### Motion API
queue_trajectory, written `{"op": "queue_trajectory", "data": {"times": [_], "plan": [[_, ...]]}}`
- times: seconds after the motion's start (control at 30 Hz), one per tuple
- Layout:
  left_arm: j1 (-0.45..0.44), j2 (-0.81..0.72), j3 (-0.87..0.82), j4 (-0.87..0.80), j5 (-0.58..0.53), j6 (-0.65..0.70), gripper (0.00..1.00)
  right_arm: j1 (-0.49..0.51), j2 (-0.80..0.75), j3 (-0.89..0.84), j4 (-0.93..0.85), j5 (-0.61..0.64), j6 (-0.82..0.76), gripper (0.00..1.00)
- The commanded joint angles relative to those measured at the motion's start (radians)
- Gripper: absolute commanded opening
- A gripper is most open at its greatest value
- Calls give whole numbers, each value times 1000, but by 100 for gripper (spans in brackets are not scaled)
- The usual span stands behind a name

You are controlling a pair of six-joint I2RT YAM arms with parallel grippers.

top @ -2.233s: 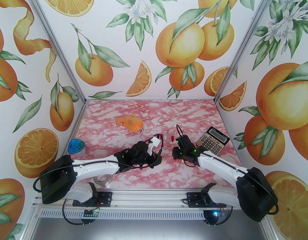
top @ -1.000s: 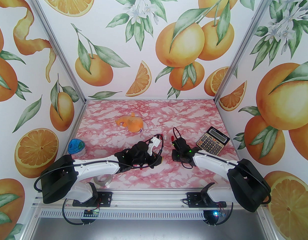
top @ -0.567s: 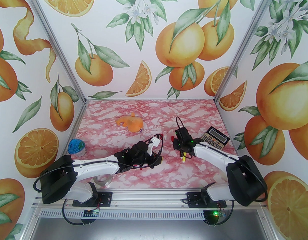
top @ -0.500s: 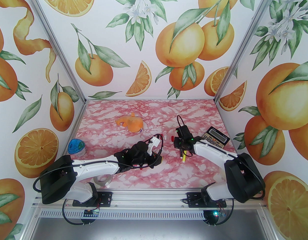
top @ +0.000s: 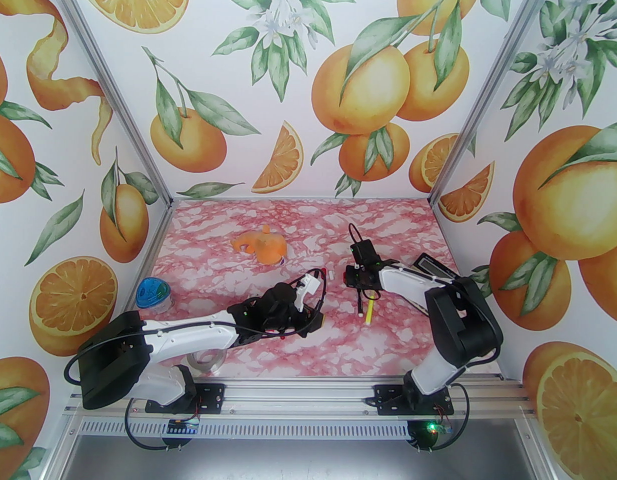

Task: Open the pen caps

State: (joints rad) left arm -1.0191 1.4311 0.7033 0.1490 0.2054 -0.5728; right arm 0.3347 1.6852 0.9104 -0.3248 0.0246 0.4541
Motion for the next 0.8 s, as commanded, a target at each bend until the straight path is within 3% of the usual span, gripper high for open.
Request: {"op": "queue_trajectory", "data": {"times": [0.0,0.53,0.77], "plan": [[6,-32,16,-6,-13,1,0,-12,25,36,39,-12,-10,25],[5,-43,12,-45,-34,-8,0,-19,3,45,29,-35,-9,29],[-21,-41,65,-254,-214,-59,1,29,-186,-69,35,-62,-15,34]]}}
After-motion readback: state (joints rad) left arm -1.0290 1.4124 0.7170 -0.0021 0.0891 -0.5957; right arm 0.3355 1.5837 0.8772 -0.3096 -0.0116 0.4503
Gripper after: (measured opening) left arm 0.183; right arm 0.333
